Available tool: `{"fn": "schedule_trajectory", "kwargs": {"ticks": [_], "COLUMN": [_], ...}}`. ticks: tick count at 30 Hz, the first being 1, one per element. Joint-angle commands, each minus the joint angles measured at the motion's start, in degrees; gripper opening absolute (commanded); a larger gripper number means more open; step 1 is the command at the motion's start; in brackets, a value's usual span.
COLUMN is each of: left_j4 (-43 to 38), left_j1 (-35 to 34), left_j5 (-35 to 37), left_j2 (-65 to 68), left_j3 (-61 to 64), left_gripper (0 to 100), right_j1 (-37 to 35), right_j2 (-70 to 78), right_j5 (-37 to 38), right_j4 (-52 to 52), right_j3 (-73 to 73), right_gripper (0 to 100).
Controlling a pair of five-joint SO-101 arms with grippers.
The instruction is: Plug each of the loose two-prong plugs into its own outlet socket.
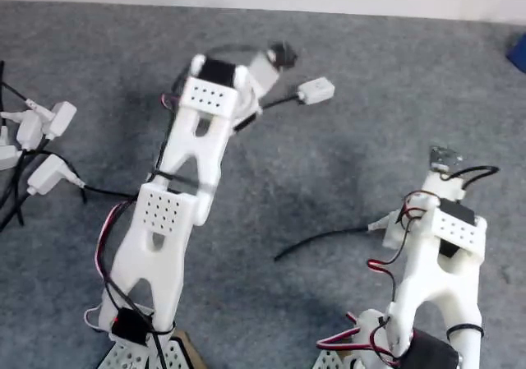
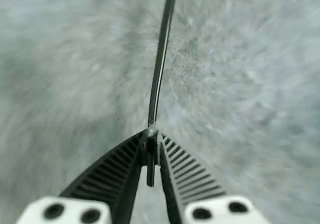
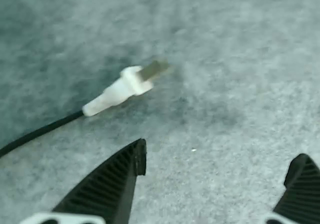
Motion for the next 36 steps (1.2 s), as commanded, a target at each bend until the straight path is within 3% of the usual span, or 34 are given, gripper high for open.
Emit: {"fn": "schedule_trajectory", "kwargs": {"ticks": [1, 3, 9, 15, 23, 26, 32, 36], "left_j4": [2.5, 2.5, 2.5, 2.5, 2.4, 2.4, 2.1, -2.3], "left_j1": [-1.5, -2.5, -3.6, -0.4, -1.1, -5.6, -16.7, -26.2], "left_j5": [19.2, 23.7, 23.6, 16.9, -4.7, -16.4, -31.7, -40.0], "left_j2": [-7.9, -10.6, -20.0, -30.6, -52.8, -64.2, -85.7, -92.9], "left_j3": [-1.7, 2.9, 26.6, 56.6, 92.0, 100.2, 107.0, 111.4], "left_gripper": [1, 1, 1, 1, 1, 1, 1, 1], "right_j1": [-2.1, -2.2, -2.2, -2.3, -2.3, -2.3, -3.0, -5.1], "right_j2": [-1.9, -2.0, -2.0, -2.0, -2.0, -2.0, -2.0, -2.0], "right_j5": [0.6, 0.6, 4.0, 4.0, 4.1, 4.1, 4.0, 3.9], "right_j4": [1.5, 2.0, 2.9, 3.1, 3.1, 3.1, 3.1, 3.1], "right_j3": [-0.2, -0.2, -0.3, -0.7, -0.7, -0.7, -0.8, -0.7], "right_gripper": [41.4, 41.4, 41.4, 41.4, 41.4, 41.4, 41.4, 41.4]}}
